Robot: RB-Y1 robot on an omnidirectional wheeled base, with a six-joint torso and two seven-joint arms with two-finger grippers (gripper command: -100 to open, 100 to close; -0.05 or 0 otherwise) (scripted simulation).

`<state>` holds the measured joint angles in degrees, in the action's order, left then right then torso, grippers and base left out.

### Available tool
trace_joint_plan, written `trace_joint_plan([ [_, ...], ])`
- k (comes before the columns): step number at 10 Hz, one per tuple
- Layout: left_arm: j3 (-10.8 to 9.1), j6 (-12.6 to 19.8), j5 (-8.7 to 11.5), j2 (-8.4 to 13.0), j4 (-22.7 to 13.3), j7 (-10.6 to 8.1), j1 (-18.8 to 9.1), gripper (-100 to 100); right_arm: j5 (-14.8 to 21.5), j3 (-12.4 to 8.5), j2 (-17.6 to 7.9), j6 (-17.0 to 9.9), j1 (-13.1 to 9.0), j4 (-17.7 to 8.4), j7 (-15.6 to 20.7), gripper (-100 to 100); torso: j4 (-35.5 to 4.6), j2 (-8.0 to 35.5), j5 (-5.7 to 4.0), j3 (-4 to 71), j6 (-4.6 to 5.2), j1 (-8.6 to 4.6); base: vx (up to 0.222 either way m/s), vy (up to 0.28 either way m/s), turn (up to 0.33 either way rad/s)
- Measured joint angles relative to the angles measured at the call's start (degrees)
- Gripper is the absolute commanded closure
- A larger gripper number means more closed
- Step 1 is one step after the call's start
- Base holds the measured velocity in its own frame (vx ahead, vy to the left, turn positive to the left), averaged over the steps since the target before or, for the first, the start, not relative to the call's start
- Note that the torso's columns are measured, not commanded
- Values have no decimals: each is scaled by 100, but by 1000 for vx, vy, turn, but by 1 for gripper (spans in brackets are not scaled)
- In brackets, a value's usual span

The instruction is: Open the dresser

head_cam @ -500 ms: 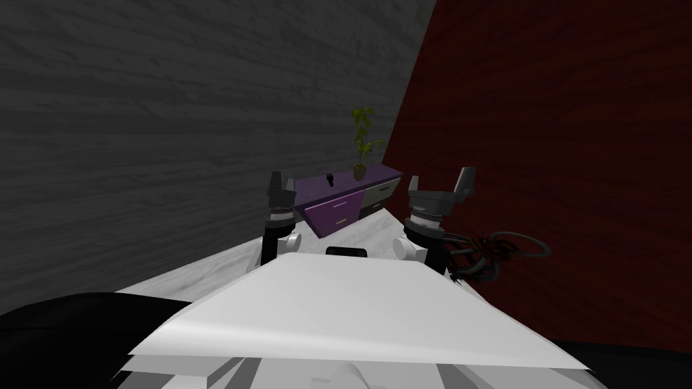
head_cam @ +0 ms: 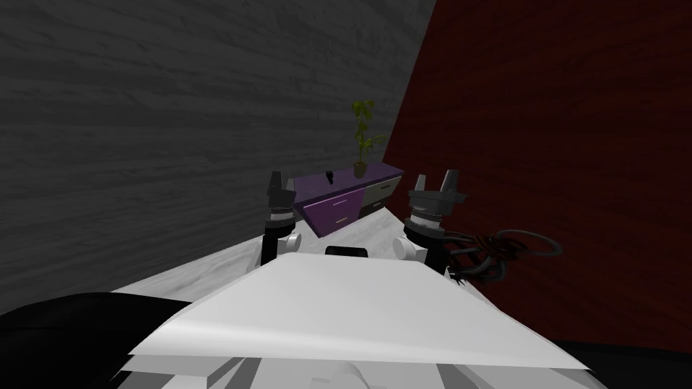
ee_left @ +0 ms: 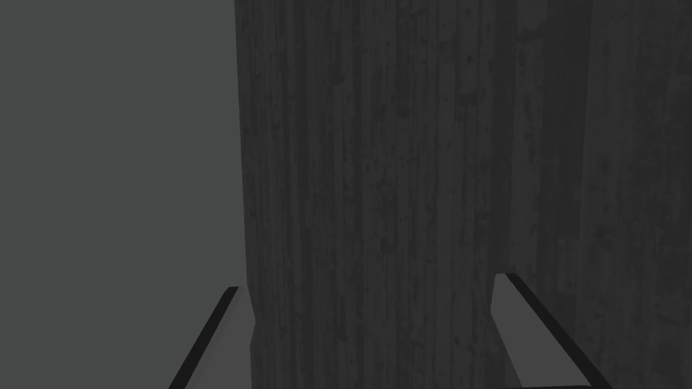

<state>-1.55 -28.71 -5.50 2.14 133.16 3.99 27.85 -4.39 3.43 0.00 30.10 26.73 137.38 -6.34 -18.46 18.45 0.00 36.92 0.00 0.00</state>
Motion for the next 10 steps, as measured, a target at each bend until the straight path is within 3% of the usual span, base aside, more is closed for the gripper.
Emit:
trace_joint_plan([
  [4,0,0,0,0,0,0,0,0,0,0,0,0,0,0,0,0,-1692,1693,0,3381,0,0,0,0,0],
  [5,0,0,0,0,0,0,0,-100,0,0,0,0,0,0,0,0,-2114,2116,0,4227,0,0,24,-27,31],
  [7,-8,-12,-2,237,-156,20,-18,-100,0,0,0,0,1,-2,0,0,-2357,2355,-2,4739,0,-8,42,-46,28],
  [10,-97,-42,31,480,-524,25,-116,-100,0,1,1,0,1,-2,0,0,-2381,2378,-1,4767,0,-3,60,-64,38],
])
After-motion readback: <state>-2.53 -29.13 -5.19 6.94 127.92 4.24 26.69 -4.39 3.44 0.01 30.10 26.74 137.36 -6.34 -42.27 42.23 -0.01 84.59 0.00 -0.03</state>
